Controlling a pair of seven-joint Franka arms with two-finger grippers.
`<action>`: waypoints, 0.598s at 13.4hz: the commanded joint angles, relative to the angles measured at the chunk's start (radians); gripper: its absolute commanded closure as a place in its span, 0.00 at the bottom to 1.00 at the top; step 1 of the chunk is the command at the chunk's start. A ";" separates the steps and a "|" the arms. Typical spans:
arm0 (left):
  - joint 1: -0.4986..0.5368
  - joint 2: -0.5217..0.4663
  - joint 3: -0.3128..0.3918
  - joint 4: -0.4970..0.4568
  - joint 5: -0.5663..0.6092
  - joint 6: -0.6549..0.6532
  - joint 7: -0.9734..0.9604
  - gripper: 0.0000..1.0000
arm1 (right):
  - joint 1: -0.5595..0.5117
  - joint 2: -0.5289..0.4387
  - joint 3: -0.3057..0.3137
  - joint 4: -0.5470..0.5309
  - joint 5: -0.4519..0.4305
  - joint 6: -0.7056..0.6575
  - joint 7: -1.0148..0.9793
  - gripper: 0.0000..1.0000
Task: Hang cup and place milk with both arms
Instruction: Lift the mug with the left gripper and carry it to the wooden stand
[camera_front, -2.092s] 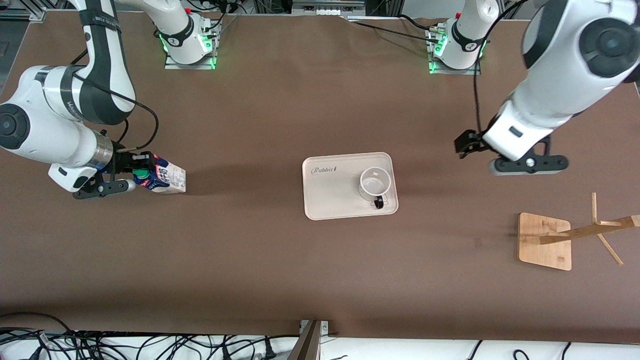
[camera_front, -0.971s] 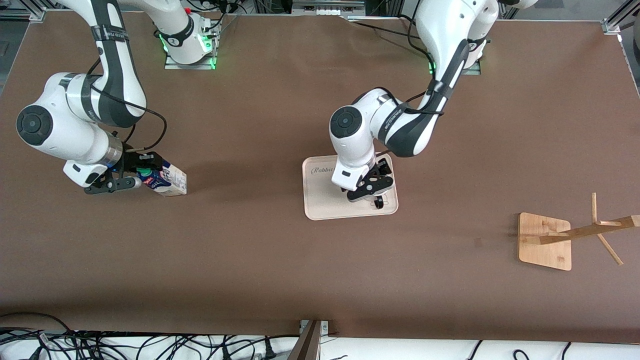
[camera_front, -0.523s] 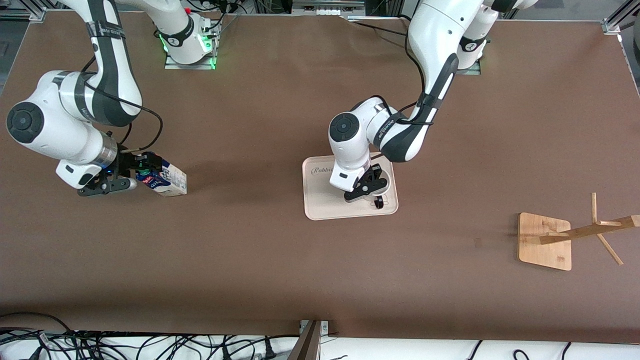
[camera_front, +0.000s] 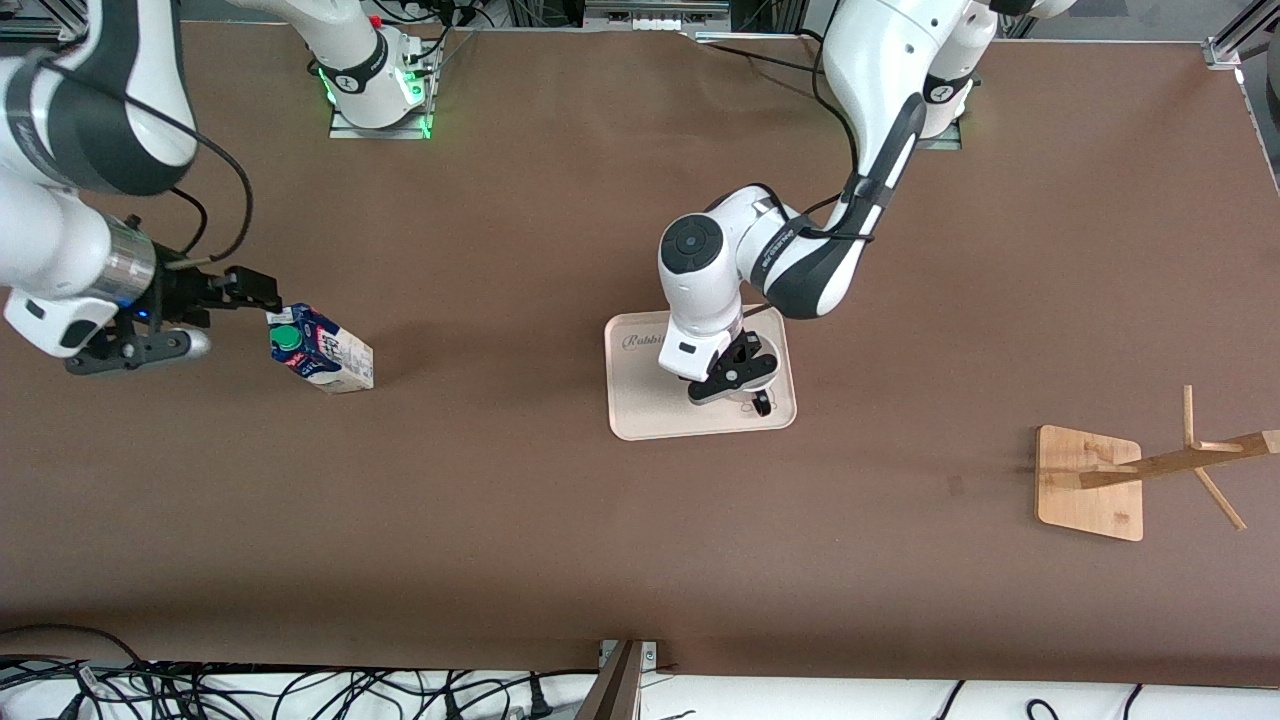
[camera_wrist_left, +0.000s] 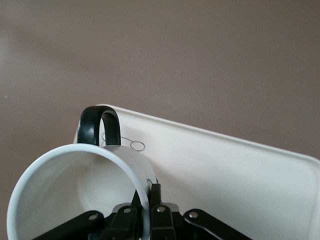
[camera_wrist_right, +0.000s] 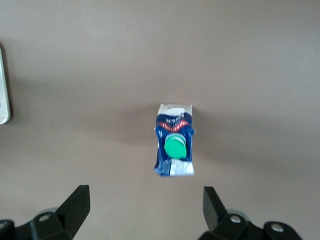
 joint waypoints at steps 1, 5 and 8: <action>0.038 -0.121 0.014 0.039 0.030 -0.176 0.089 1.00 | 0.007 -0.043 0.007 0.014 -0.035 -0.043 0.034 0.00; 0.199 -0.212 0.012 0.163 0.035 -0.459 0.316 1.00 | 0.007 -0.054 0.010 0.014 -0.053 -0.043 0.031 0.00; 0.326 -0.241 0.012 0.176 0.061 -0.512 0.555 1.00 | 0.002 -0.081 0.024 0.004 -0.070 -0.040 0.033 0.00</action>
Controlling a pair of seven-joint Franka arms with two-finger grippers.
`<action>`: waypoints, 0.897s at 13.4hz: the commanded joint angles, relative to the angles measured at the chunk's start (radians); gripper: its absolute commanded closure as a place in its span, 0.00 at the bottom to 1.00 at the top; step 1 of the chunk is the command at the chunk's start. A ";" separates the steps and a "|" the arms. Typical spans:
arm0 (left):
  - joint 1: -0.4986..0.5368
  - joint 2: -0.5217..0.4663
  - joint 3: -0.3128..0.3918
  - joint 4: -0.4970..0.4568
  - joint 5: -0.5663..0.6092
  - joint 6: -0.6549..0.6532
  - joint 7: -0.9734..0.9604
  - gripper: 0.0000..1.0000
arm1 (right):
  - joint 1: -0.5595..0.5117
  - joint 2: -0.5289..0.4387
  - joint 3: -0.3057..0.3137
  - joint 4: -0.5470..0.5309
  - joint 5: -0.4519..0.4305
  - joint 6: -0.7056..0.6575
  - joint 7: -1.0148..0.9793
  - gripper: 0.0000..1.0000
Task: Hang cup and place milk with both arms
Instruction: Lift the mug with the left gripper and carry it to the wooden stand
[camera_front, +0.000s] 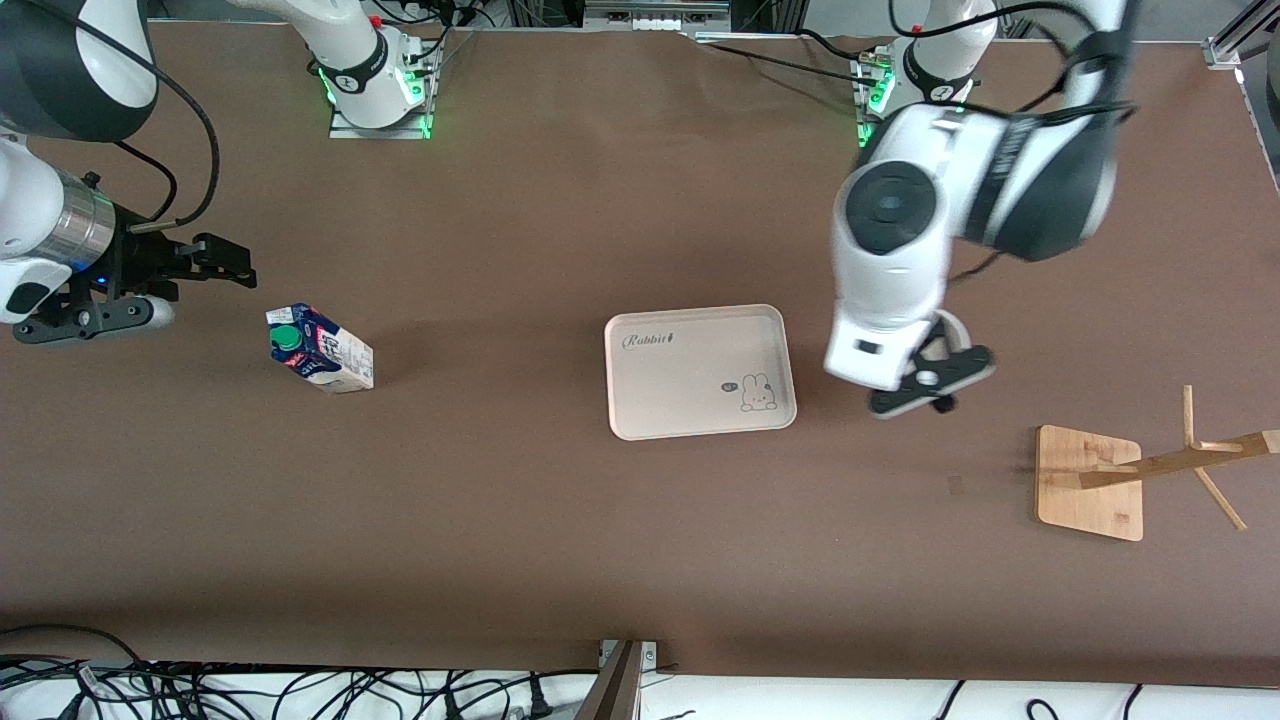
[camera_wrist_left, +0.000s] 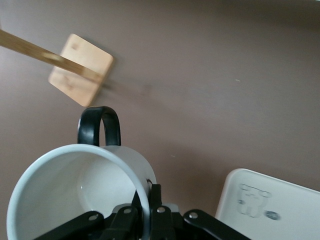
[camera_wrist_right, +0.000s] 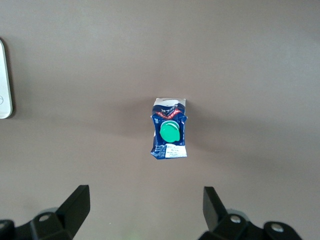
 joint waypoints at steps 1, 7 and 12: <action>0.105 0.001 -0.014 0.032 0.049 -0.023 0.210 1.00 | -0.025 -0.051 0.045 -0.013 -0.024 -0.012 0.020 0.00; 0.266 0.000 -0.012 0.049 0.050 0.036 0.503 1.00 | -0.469 -0.165 0.491 -0.084 -0.085 -0.009 0.024 0.00; 0.315 0.009 -0.012 0.070 0.049 0.098 0.628 1.00 | -0.719 -0.265 0.742 -0.171 -0.119 -0.004 0.030 0.00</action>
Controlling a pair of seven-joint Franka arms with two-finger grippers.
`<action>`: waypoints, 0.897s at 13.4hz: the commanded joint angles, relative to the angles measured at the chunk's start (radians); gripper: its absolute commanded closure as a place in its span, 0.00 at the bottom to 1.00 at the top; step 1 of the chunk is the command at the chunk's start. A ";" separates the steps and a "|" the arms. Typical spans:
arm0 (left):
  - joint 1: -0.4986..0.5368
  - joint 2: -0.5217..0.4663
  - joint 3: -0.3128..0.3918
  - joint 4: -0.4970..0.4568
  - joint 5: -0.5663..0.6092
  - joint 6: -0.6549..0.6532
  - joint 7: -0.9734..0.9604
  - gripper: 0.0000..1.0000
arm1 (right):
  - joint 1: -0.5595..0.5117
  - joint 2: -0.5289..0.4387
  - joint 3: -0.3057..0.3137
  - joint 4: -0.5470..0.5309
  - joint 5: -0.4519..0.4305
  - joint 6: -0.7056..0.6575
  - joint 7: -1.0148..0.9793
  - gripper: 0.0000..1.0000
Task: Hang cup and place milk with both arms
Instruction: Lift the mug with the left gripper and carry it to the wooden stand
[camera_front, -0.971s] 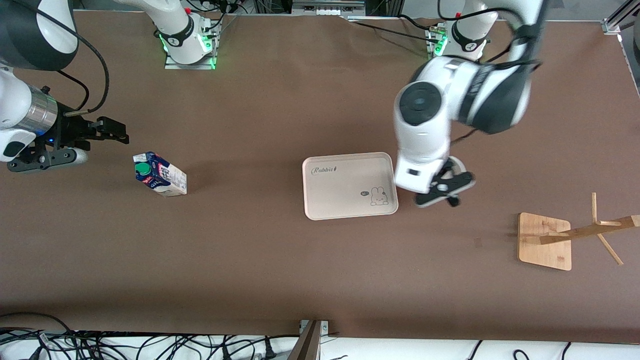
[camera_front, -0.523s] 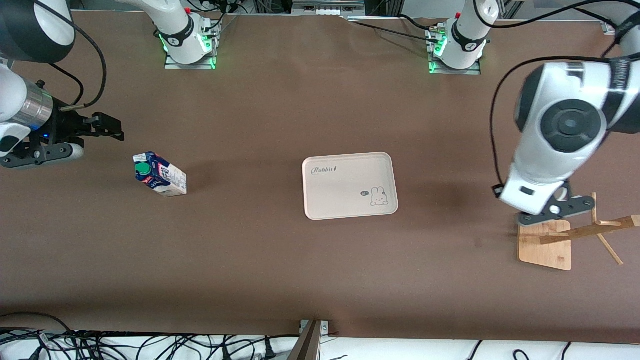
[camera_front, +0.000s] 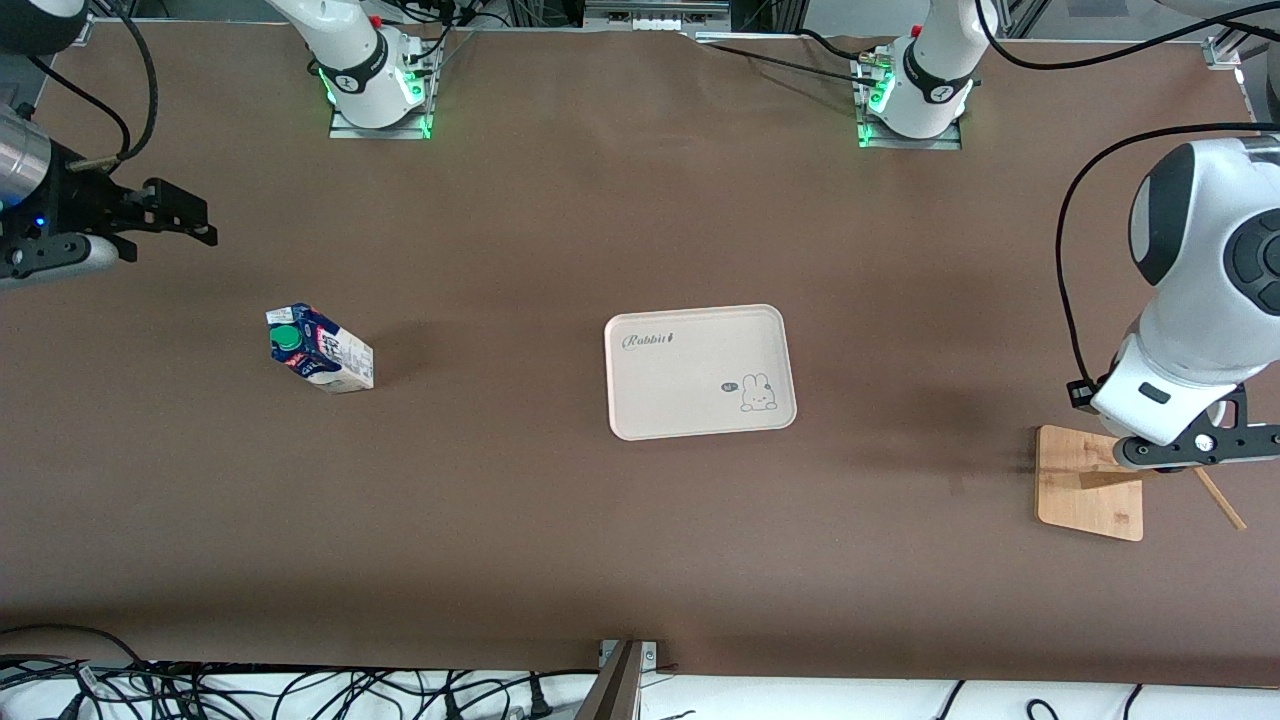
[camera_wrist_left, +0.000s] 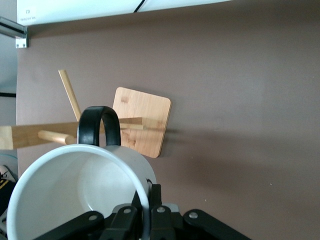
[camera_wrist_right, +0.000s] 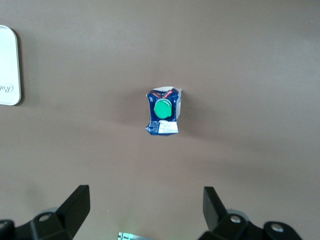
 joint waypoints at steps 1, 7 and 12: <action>0.035 0.014 -0.013 0.042 0.028 0.003 0.058 1.00 | -0.033 -0.064 0.043 -0.059 -0.041 0.003 0.033 0.00; 0.101 0.014 -0.016 0.028 0.014 -0.003 0.061 1.00 | -0.004 -0.060 0.017 -0.044 -0.064 0.001 0.059 0.00; 0.106 0.014 -0.016 0.014 0.016 -0.023 0.052 0.00 | 0.079 -0.052 -0.072 -0.029 -0.066 0.001 0.050 0.00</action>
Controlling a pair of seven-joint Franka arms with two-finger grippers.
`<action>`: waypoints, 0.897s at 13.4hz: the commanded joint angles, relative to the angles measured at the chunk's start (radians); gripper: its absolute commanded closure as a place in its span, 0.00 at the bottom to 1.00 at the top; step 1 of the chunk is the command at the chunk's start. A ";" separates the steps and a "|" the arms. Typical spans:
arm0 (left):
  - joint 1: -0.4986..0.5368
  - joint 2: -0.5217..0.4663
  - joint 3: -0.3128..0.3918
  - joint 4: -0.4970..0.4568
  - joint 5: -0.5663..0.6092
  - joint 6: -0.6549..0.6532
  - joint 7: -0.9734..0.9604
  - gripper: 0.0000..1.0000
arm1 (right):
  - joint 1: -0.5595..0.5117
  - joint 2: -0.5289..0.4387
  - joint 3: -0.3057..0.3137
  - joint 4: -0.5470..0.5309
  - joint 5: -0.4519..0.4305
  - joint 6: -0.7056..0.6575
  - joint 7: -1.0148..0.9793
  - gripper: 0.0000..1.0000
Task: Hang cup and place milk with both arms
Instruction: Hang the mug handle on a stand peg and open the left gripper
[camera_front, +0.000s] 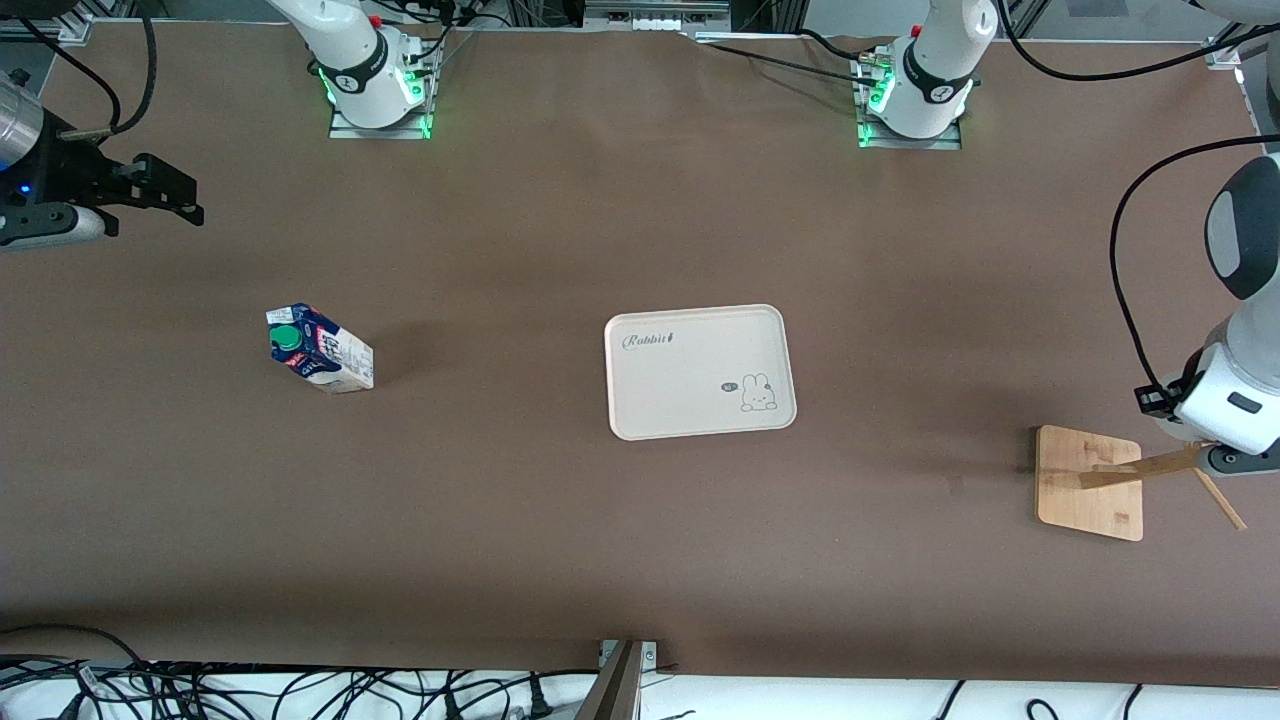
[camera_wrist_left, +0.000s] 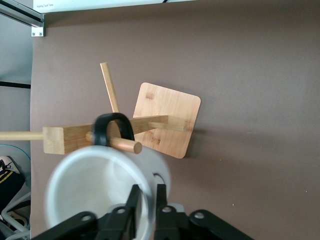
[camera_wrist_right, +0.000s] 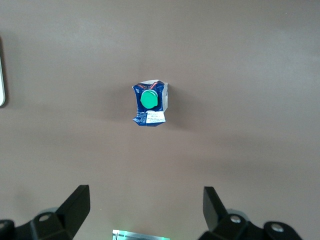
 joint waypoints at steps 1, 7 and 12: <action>0.004 0.002 -0.017 0.008 0.015 -0.034 0.011 0.00 | 0.031 -0.006 -0.021 0.002 -0.016 0.002 0.000 0.00; 0.000 -0.079 -0.100 0.027 -0.067 -0.219 0.012 0.00 | 0.032 0.020 -0.015 0.034 -0.027 0.004 0.009 0.00; 0.022 -0.174 -0.109 -0.064 -0.304 -0.274 0.061 0.00 | 0.040 0.031 -0.015 0.076 -0.036 -0.004 0.005 0.00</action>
